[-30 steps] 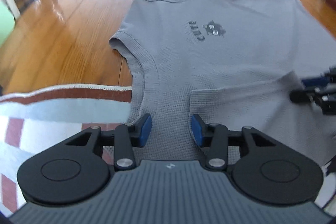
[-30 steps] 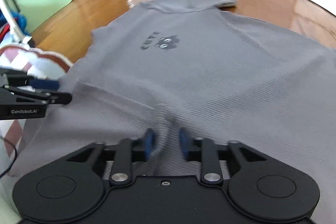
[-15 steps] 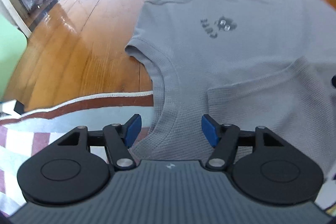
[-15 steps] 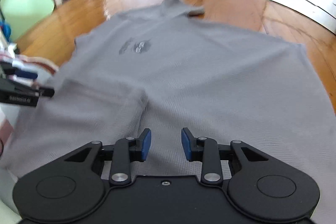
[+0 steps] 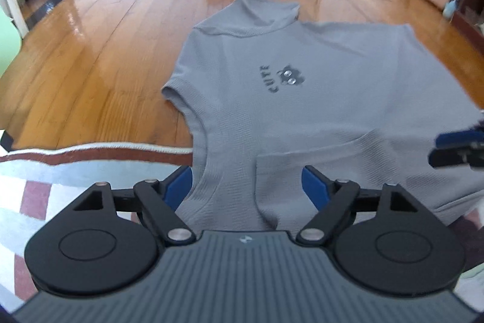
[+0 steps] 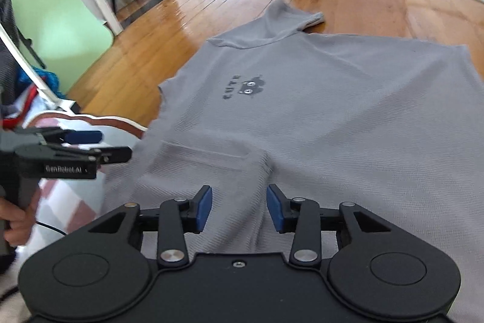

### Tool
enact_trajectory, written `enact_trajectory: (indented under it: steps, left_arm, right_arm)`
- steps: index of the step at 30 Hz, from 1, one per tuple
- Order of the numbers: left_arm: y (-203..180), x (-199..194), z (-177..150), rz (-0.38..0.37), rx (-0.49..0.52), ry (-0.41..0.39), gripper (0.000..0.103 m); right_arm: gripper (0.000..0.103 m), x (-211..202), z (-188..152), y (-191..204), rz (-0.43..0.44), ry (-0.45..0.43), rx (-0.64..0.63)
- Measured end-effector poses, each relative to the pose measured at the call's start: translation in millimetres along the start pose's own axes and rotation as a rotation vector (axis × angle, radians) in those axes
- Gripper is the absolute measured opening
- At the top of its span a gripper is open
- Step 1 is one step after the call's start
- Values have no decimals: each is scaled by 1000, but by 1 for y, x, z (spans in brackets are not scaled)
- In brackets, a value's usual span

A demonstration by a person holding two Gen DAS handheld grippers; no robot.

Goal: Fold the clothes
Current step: 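Release the grey shirt with both grippers and spread it flat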

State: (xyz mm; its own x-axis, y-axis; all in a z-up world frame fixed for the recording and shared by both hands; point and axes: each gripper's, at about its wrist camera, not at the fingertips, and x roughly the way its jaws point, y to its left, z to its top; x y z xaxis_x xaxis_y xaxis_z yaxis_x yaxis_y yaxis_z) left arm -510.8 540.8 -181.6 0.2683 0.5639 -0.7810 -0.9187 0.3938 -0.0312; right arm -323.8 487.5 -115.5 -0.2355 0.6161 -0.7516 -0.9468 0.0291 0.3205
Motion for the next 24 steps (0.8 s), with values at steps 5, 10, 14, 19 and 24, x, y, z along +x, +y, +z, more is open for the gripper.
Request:
enact_trajectory:
  steps: [5, 10, 14, 19, 24]
  left_arm:
    - [18, 2, 32, -52, -143, 133, 90]
    - [13, -16, 65, 2, -140, 151, 90]
    - [-4, -30, 95, 81, -41, 129, 91]
    - [-23, -34, 131, 136, 72, 103, 99]
    - [-27, -19, 162, 144, 72, 123, 99]
  right_arm:
    - [61, -2, 84, -8, 203, 203, 49]
    - [62, -5, 149, -14, 122, 262, 196]
    - [62, -22, 178, -8, 34, 249, 167]
    - [62, -32, 202, -8, -57, 226, 94]
    - [62, -29, 216, -24, -73, 156, 77]
